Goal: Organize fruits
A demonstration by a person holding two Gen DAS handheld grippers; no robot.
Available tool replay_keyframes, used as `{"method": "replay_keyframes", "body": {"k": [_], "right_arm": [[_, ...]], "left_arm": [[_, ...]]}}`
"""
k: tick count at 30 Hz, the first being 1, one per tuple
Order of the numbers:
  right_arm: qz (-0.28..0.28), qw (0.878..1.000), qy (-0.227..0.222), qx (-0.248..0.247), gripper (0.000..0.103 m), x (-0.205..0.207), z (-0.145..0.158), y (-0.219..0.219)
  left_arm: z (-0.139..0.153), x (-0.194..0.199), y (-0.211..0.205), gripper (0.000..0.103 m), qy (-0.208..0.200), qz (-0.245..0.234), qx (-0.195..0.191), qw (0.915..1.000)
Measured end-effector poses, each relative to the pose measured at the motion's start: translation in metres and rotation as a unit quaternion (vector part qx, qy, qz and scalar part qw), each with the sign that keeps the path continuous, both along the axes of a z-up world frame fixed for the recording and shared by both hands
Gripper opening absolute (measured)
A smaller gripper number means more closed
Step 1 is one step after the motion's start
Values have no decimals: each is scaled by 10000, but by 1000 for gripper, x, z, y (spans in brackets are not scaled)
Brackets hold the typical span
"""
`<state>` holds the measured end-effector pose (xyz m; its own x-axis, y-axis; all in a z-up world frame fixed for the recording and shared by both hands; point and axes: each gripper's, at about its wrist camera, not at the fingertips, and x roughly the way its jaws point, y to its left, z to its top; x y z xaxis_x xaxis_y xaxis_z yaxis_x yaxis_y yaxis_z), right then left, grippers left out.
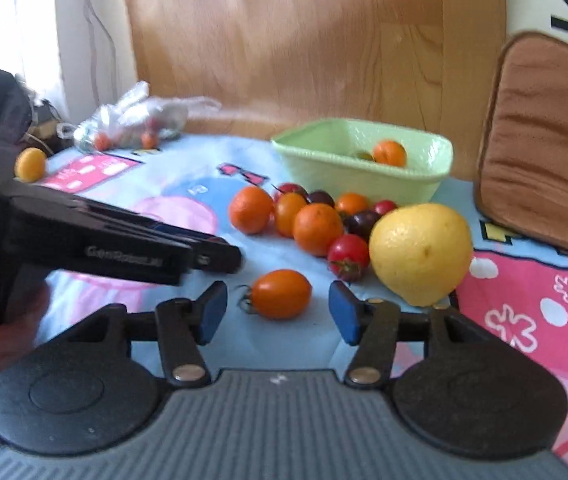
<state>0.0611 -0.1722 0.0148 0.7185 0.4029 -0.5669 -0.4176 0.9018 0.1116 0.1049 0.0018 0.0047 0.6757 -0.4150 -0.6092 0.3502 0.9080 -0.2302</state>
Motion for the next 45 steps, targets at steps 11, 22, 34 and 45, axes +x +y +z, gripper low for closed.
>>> {"method": "replay_keyframes", "body": {"k": [11,22,34,45], "right_arm": [[94,9996,-48,264,43,-58,2,-17],[48,9979,-462,-443,47,-113,-7,-9],[214,9974,-525,-453,41,-114,-2,-7],[-194,9903,-1365,-185,40,1,51,-6]], "left_arm": [[0,-75,-2,24,18,-357,-182,9992],[-2,-114,-16,39,-415,-455,357,9975],[8,-96,-10,24,-194,-832,9,9963],[69,69,-17,24,-508,-313,-466,9971]]}}
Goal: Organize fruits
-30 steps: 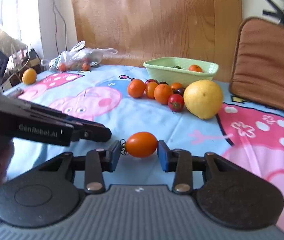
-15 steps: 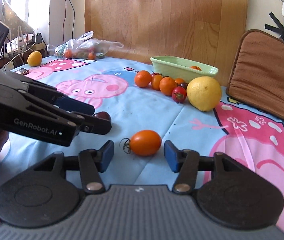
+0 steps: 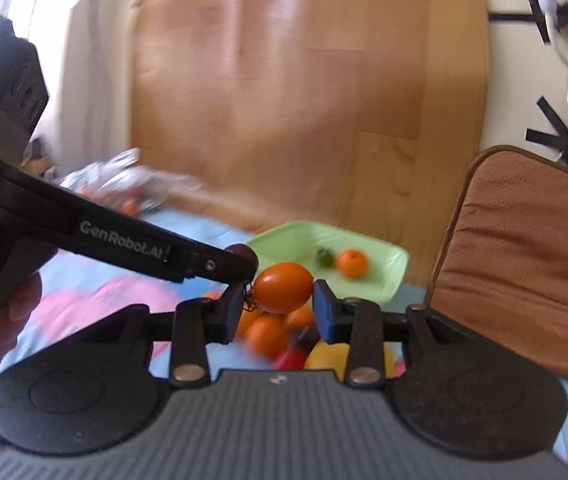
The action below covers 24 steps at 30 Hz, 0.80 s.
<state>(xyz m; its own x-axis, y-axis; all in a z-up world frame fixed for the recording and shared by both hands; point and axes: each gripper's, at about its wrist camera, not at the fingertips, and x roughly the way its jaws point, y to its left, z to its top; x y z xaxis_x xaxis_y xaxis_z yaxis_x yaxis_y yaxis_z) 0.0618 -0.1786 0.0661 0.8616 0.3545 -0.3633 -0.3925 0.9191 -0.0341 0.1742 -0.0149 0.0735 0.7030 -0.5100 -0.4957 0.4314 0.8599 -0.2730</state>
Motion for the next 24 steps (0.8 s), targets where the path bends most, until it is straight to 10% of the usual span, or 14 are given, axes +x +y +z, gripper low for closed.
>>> {"method": "replay_keyframes", "body": {"k": [9,24], "right_arm": [[-478,9942,927,254,43,109,-24,-15],[-696,9918,422,982,45,33,-4,-41]], "left_arm": [[-34,71,-18,25,428,223,355,9982],[-19,-21,7,28,12,572,512,9970]]}}
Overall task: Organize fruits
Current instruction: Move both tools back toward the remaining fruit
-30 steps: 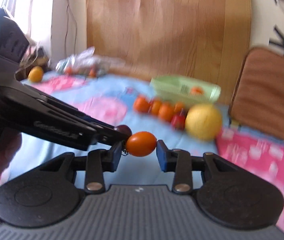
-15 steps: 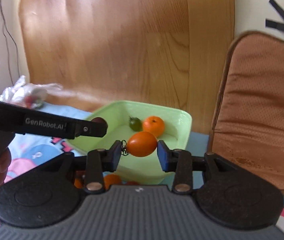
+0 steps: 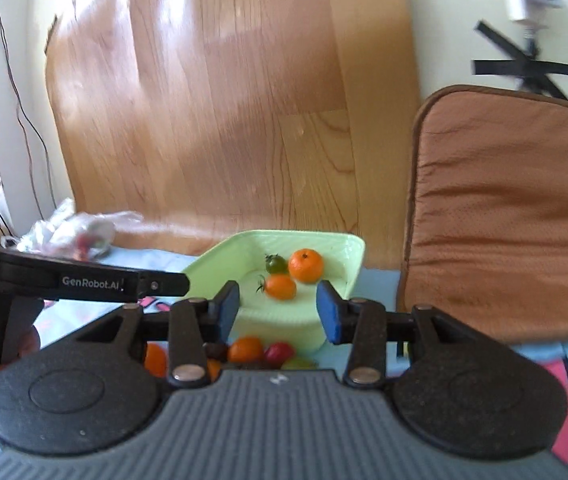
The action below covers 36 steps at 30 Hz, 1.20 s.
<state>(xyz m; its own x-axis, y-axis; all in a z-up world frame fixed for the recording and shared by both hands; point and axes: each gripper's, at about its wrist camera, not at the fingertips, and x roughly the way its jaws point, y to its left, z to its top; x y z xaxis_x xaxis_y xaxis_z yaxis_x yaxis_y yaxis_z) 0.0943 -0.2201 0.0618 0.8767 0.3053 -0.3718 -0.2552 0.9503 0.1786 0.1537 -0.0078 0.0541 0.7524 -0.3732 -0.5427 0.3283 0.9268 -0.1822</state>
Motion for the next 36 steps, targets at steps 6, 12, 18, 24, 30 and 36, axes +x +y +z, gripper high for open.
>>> {"method": "replay_keyframes", "body": {"k": [6,12,18,24,30,36], "right_arm": [[-404,9990,176,122,45,-71,-22,-1],[-514,9959,711,227,46,-114,-43,5],[-378,9955,831,237,46,-140,-45,18],[-221,9964,776,243,46,-158,-42,25],[-205,9959,807,367,46,-167,-41,22],[-207,9957,796,424,46,-173,-40,20]], "left_arm": [[-20,-66,-2,29,142,223,88,9996],[-34,-114,-9,30,168,397,302,9986],[-33,-146,-11,31,41,576,414,9975],[-31,-165,-12,31,-79,628,509,9967],[-31,-175,-17,31,-142,625,607,9961],[-31,-178,-21,31,-196,584,692,9957]]}}
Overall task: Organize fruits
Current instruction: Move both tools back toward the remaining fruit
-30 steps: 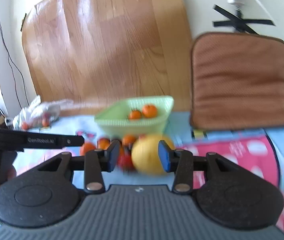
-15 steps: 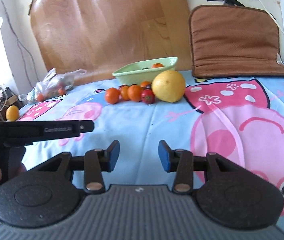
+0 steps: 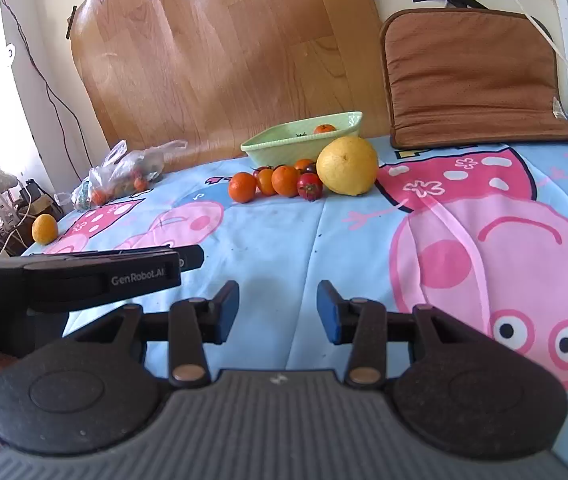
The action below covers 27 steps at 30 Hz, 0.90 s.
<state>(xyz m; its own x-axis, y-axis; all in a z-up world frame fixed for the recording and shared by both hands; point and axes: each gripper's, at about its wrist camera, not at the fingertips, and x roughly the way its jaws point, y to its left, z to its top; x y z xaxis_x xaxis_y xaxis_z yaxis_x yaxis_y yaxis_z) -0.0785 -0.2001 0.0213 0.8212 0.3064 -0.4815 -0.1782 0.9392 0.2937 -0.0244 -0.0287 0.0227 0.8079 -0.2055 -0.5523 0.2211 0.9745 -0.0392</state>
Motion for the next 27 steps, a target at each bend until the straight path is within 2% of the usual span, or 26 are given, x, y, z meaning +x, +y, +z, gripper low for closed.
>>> {"method": "replay_keyframes", "body": {"k": [12,22,27], "right_arm": [[-39,9999,62,83,46,3,-3,-7],[-189,9996,134,135,46,13,-7,-17],[-309,9993,184,129,46,25,-8,-24]], "left_arm": [[-6,5,-1,31,31,-30,84,10000],[-10,19,8,31,92,-92,-73,9999],[-9,32,9,31,123,-274,-231,9993]]}}
